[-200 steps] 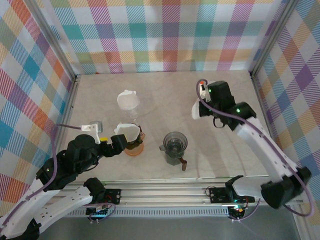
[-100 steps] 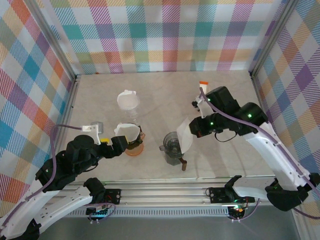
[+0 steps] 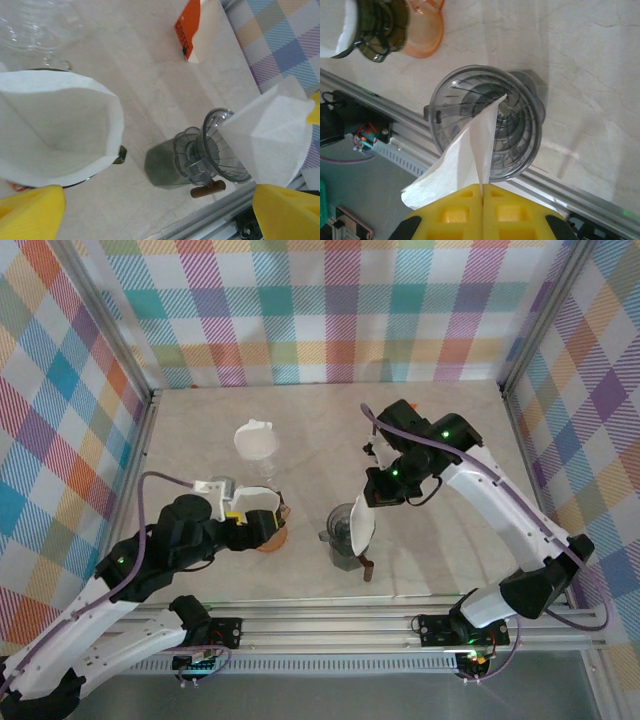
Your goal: Place the coffee filter in the dripper
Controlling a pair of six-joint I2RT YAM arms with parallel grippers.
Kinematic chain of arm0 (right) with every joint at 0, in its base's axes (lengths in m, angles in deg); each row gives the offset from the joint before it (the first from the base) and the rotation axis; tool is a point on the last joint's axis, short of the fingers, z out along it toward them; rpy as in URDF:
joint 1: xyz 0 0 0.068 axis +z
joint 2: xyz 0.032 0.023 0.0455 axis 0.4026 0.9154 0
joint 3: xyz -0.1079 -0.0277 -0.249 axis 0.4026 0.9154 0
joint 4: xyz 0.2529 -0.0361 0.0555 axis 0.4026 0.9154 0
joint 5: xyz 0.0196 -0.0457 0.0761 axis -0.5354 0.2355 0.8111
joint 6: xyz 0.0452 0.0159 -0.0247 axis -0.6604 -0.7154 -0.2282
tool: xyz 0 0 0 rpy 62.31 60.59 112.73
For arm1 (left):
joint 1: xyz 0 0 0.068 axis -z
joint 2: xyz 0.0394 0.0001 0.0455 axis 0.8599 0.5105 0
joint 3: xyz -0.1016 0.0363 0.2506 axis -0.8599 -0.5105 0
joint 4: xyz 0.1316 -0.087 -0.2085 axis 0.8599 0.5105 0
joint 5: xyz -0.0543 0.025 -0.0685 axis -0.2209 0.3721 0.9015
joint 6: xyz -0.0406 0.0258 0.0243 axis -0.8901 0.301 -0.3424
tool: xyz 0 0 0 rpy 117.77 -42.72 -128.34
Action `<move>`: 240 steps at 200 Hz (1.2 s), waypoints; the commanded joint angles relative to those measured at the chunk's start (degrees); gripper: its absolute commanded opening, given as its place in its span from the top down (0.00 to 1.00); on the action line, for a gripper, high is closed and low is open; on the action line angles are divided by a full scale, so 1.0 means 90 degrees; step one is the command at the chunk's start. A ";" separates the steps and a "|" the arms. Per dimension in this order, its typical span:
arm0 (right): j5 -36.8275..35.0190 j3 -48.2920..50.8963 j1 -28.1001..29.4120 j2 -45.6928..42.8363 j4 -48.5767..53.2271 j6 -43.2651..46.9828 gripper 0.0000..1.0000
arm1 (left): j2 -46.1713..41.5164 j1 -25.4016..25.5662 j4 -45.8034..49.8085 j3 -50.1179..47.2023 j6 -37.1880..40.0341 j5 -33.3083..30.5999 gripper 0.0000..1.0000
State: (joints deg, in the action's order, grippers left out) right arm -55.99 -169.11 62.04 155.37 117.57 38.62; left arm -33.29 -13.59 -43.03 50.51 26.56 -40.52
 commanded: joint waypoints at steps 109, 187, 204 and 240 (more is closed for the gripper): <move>-0.0883 -0.0382 0.0356 0.0531 0.0314 -0.0551 1.00 | 0.2487 0.1389 -0.2009 0.1056 0.0753 0.0370 0.04; -0.0925 -0.0332 0.0500 0.0632 0.0074 -0.0595 0.97 | 0.3272 0.1532 -0.2327 0.1141 0.0631 0.0576 0.27; -0.0916 -0.0310 0.0509 0.0615 0.0027 -0.0608 0.96 | 0.3358 0.1532 -0.2253 0.1136 0.0586 0.0480 0.36; -0.0900 -0.0200 0.0534 0.0503 -0.0078 -0.0615 0.95 | 0.3605 0.1532 -0.2203 0.1155 0.0469 0.0417 0.41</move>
State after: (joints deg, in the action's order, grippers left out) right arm -63.64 -171.10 66.33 160.81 117.35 33.92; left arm -2.01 -0.17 -62.50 59.54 31.41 -35.89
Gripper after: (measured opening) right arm 0.054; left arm 0.605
